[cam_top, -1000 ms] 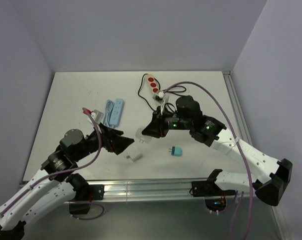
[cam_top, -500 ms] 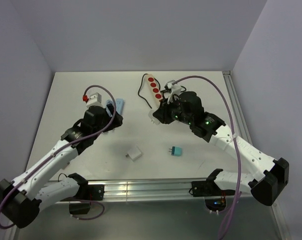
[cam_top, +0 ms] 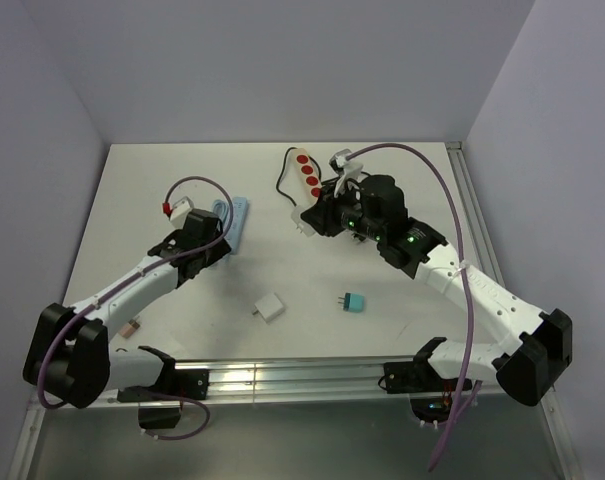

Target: Insert the plug

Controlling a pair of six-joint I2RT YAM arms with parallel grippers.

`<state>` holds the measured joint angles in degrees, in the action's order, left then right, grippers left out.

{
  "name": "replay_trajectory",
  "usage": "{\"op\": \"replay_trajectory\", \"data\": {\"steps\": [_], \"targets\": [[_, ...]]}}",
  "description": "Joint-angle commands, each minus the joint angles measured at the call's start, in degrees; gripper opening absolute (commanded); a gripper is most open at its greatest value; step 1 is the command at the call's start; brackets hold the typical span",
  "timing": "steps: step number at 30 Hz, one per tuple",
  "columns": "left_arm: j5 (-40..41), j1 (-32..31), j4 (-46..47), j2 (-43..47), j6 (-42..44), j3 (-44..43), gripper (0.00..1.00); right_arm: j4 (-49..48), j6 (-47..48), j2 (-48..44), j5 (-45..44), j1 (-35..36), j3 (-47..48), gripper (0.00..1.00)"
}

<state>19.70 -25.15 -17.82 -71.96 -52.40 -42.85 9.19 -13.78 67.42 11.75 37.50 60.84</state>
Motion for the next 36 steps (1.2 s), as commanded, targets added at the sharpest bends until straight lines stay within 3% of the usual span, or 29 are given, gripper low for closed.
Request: {"op": "replay_trajectory", "data": {"steps": [1,4,14,20,27,36], "targets": [[3.4,0.0,2.5,-1.9,-2.1,-1.8,0.52,-4.8,0.5,-0.6,2.2,-1.0,0.9,0.00],[4.2,0.0,3.1,-2.9,-2.5,-1.8,0.46,-6.1,0.2,-1.6,2.3,-1.3,-0.2,0.00],[4.4,0.5,6.9,-9.2,-1.7,-2.1,0.43,-7.3,-0.8,-1.7,4.0,-1.9,-1.1,0.00],[5.8,0.6,7.6,-10.9,-0.2,-3.4,0.35,-8.8,-0.9,-1.1,5.5,-1.9,-1.9,0.00],[3.3,0.7,10.1,-10.4,0.5,-0.3,0.00,-8.5,-0.3,3.9,5.3,-1.9,0.8,0.00],[-0.5,0.6,11.1,0.0,-0.7,9.5,0.00,-8.0,1.6,13.2,5.8,0.0,5.9,0.00]]}}
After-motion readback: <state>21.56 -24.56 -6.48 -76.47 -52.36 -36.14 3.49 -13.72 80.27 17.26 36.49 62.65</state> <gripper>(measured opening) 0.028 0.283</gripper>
